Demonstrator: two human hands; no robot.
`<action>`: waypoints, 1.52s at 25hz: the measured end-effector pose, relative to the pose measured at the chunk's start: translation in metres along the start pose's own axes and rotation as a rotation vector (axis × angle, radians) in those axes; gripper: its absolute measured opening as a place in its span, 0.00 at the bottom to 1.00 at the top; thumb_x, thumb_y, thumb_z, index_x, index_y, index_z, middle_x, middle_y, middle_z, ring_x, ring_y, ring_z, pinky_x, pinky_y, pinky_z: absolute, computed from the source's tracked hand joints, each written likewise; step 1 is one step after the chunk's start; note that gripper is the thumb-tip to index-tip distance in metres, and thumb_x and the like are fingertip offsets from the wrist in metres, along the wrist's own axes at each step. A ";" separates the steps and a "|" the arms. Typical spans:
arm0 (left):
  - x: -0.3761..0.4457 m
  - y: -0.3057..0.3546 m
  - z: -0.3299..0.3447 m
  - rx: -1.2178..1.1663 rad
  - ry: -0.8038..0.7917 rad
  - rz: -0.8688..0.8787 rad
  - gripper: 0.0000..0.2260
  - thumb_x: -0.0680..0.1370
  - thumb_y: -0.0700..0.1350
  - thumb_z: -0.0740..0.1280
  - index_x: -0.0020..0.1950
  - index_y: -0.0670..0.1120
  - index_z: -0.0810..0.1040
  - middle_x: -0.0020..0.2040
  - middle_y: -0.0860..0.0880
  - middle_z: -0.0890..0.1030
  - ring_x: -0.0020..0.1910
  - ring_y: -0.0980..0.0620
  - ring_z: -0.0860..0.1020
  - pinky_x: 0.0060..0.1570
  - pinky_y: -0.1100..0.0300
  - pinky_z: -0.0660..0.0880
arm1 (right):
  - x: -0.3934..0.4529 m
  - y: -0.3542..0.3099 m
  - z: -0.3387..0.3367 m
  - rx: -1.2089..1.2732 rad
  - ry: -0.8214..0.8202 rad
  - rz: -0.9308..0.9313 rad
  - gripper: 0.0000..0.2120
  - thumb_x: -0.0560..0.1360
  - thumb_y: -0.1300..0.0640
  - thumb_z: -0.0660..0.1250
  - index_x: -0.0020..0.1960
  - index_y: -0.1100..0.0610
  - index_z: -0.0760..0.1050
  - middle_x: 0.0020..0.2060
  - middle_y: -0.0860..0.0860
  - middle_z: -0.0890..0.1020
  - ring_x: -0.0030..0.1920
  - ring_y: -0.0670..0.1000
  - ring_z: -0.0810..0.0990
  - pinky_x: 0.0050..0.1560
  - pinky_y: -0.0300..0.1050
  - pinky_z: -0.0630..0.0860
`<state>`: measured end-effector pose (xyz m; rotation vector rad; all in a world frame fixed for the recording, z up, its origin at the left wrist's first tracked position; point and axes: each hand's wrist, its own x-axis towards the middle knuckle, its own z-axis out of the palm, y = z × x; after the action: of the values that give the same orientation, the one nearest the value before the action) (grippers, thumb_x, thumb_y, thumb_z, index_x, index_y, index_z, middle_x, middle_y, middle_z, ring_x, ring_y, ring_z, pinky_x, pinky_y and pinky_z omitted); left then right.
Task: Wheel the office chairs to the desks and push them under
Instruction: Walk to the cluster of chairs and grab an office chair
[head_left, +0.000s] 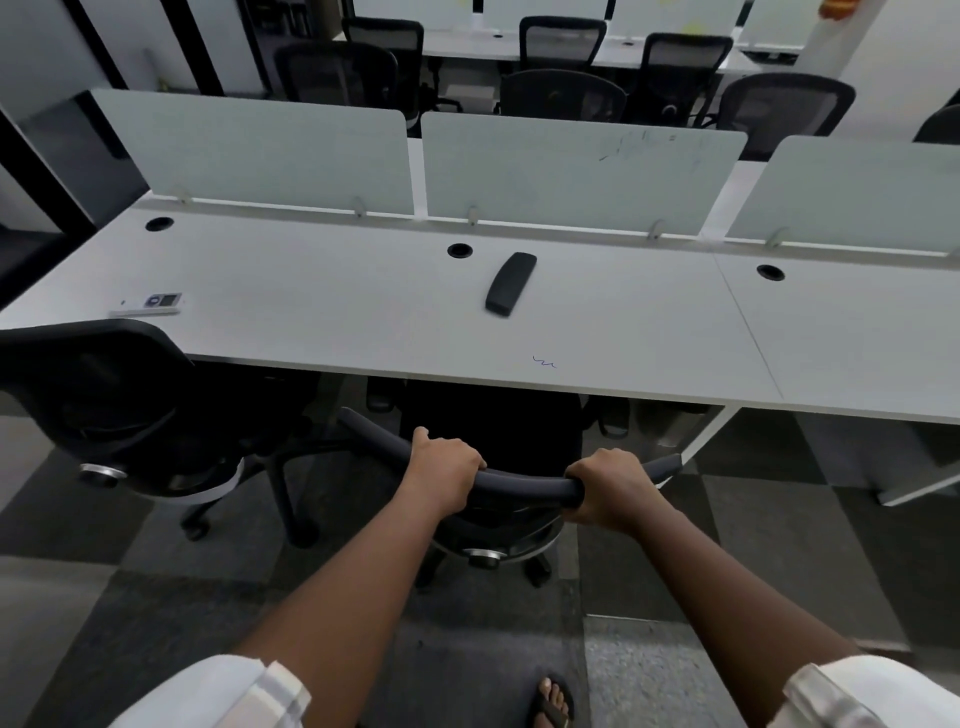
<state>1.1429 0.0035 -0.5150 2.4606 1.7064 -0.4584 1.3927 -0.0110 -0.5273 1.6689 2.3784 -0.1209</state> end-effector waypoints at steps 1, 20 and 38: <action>-0.001 0.004 0.000 0.001 0.003 0.005 0.23 0.75 0.42 0.68 0.67 0.61 0.77 0.56 0.55 0.82 0.57 0.50 0.80 0.69 0.42 0.58 | -0.005 0.001 0.000 -0.001 -0.003 0.013 0.17 0.69 0.39 0.69 0.52 0.47 0.83 0.41 0.47 0.84 0.44 0.52 0.83 0.42 0.44 0.73; 0.069 0.034 -0.016 0.013 0.111 0.070 0.22 0.74 0.49 0.68 0.65 0.67 0.76 0.51 0.60 0.82 0.54 0.55 0.80 0.54 0.50 0.66 | 0.020 0.064 -0.002 -0.050 0.091 0.176 0.08 0.69 0.44 0.71 0.47 0.44 0.79 0.38 0.44 0.82 0.42 0.49 0.81 0.53 0.50 0.68; -0.026 0.135 -0.069 0.144 0.478 0.275 0.46 0.74 0.70 0.65 0.83 0.54 0.45 0.82 0.43 0.54 0.81 0.41 0.49 0.71 0.25 0.48 | -0.151 0.080 -0.005 0.180 0.289 0.496 0.55 0.67 0.20 0.60 0.83 0.49 0.48 0.80 0.54 0.59 0.81 0.57 0.54 0.78 0.64 0.53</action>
<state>1.2728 -0.0502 -0.4520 3.0374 1.4684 0.0475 1.5155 -0.1210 -0.4816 2.4548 2.1012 -0.0057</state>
